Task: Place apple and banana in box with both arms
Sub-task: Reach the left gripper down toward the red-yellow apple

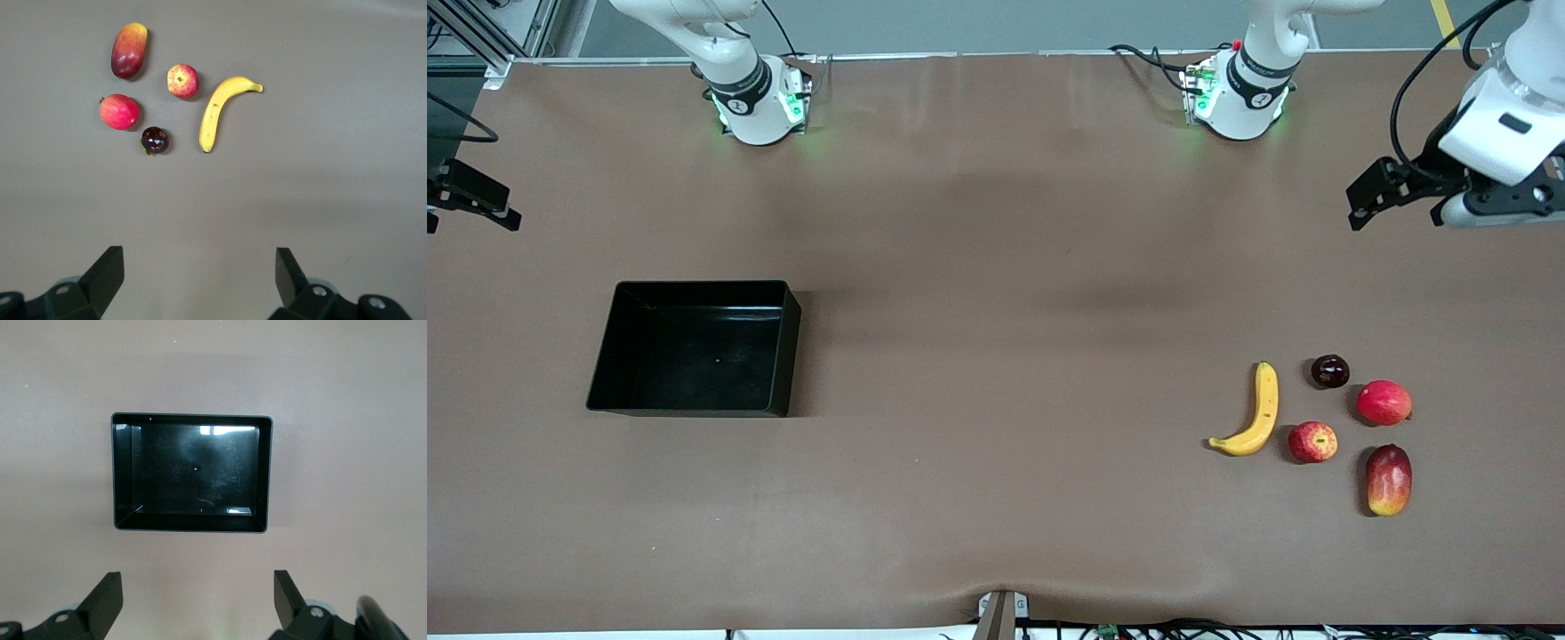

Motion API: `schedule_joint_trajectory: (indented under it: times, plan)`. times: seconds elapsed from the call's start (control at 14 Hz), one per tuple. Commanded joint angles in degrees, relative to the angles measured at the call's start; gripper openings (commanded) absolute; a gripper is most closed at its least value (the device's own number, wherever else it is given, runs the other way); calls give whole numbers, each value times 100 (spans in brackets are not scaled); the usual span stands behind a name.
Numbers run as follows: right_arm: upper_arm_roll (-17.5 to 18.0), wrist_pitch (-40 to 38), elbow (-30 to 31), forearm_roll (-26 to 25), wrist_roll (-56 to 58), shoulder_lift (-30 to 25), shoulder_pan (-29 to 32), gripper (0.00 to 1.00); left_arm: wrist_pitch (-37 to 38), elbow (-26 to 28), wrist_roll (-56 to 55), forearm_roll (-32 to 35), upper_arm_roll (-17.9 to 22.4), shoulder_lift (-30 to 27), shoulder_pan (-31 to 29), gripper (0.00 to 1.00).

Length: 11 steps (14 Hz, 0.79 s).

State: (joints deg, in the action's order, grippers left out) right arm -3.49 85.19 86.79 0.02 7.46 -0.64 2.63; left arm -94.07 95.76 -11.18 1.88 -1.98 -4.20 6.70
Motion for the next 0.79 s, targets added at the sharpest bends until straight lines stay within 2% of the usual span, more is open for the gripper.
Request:
schedule_joint_trajectory:
  times: [0.0,0.29,0.43,0.57,0.71]
  plan:
    - [42,-38,-136,112,45,82,107,100,57,-303,55,-12,5,480,-37,100]
    - [42,-38,-136,94,36,117,115,100,-654,-295,55,268,31,1209,-45,100]
    - [42,111,-145,42,106,484,133,100,-1146,-303,64,348,31,1630,-185,100]
    - [42,155,-145,-3,98,495,141,100,-1664,-303,72,357,31,2026,-256,100]
    - [42,331,-136,50,80,949,264,100,-2156,-295,90,366,31,2360,-396,100]
